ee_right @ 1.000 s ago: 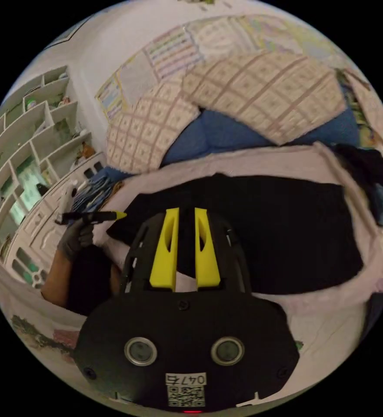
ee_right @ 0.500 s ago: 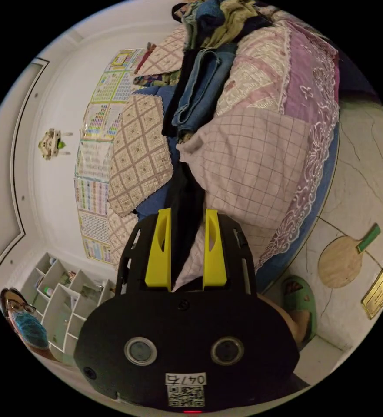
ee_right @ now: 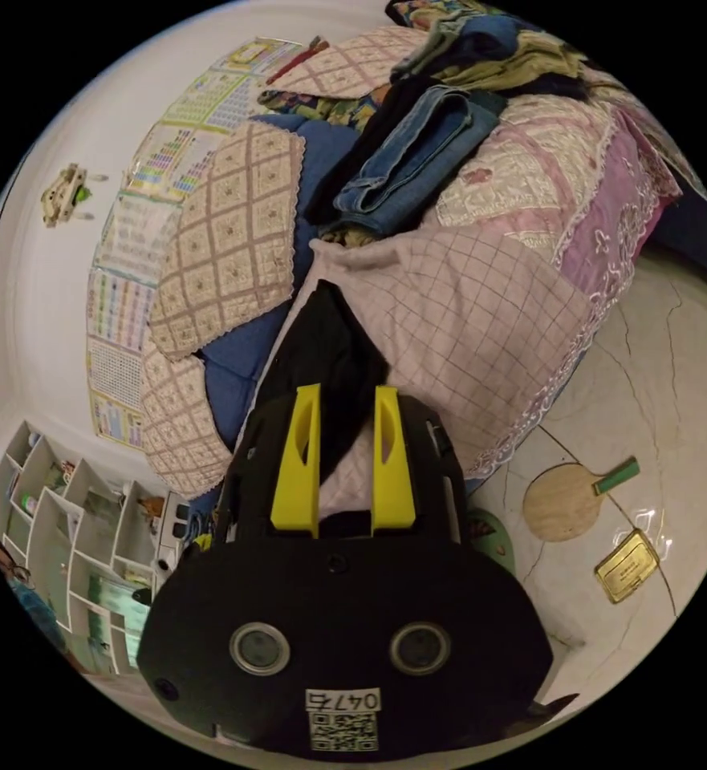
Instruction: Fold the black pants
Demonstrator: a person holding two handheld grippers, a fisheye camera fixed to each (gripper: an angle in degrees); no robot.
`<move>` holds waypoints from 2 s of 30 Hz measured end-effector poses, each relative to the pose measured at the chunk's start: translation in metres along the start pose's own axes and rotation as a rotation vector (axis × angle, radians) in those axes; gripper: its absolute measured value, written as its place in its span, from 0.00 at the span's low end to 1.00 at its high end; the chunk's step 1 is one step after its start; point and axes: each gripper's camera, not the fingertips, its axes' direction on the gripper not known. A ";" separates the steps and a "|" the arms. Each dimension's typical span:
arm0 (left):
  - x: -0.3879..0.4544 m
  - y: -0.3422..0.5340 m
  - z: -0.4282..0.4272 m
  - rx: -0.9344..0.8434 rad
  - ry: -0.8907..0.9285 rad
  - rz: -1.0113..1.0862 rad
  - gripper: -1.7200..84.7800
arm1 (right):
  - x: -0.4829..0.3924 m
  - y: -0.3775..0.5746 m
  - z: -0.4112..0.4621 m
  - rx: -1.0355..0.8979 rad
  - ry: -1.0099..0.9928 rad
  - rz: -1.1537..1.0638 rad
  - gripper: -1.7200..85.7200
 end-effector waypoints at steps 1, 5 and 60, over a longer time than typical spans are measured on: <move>-0.002 0.002 -0.003 0.005 0.007 0.001 0.10 | 0.004 0.008 0.006 0.006 -0.016 0.018 0.05; -0.019 0.018 -0.034 0.090 0.020 -0.013 0.08 | 0.003 0.045 0.022 0.058 -0.059 0.025 0.02; -0.360 -0.011 -0.085 -0.087 0.407 -0.534 0.20 | -0.153 0.799 0.543 -0.414 -0.226 -1.491 0.03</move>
